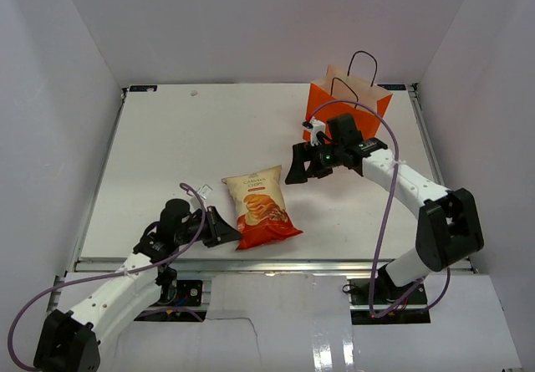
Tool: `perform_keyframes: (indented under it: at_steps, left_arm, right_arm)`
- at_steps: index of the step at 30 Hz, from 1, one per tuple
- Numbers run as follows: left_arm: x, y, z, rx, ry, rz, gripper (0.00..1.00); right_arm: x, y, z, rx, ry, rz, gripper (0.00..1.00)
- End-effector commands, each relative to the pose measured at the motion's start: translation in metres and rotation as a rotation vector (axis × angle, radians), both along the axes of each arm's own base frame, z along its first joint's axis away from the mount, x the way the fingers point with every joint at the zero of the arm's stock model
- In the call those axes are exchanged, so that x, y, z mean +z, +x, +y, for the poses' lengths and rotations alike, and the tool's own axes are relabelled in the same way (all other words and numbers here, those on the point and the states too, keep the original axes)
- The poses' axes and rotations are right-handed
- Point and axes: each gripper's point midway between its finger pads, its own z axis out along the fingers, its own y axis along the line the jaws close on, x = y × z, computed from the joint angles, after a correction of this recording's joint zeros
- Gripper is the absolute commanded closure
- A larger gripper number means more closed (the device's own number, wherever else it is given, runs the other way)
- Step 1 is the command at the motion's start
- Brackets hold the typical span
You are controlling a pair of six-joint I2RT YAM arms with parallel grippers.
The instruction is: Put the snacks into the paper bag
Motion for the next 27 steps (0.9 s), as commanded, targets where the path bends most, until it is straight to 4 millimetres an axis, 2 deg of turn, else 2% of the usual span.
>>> perform_keyframes:
  at_steps: [1,10,16,19,27]
  left_arm:
    - [-0.011,-0.005,0.004,0.035,0.020,0.067,0.88]
    - [-0.033,-0.011,0.012,0.105,0.083,0.229,0.88]
    - [-0.043,-0.011,0.017,0.143,0.129,0.292,0.88]
    - [-0.047,-0.011,0.018,0.146,0.148,0.317,0.88]
    - [-0.053,-0.010,0.019,0.156,0.174,0.338,0.88]
  right_arm:
    - [0.000,0.018,0.020,-0.099,0.074,0.055,0.07]
    - [-0.044,0.023,0.047,-0.138,0.108,0.204,0.09]
    - [-0.063,0.030,0.063,-0.138,0.129,0.243,0.09]
    - [-0.065,0.030,0.072,-0.111,0.167,0.261,0.10]
    - [-0.045,0.019,0.096,-0.014,0.319,0.299,0.10]
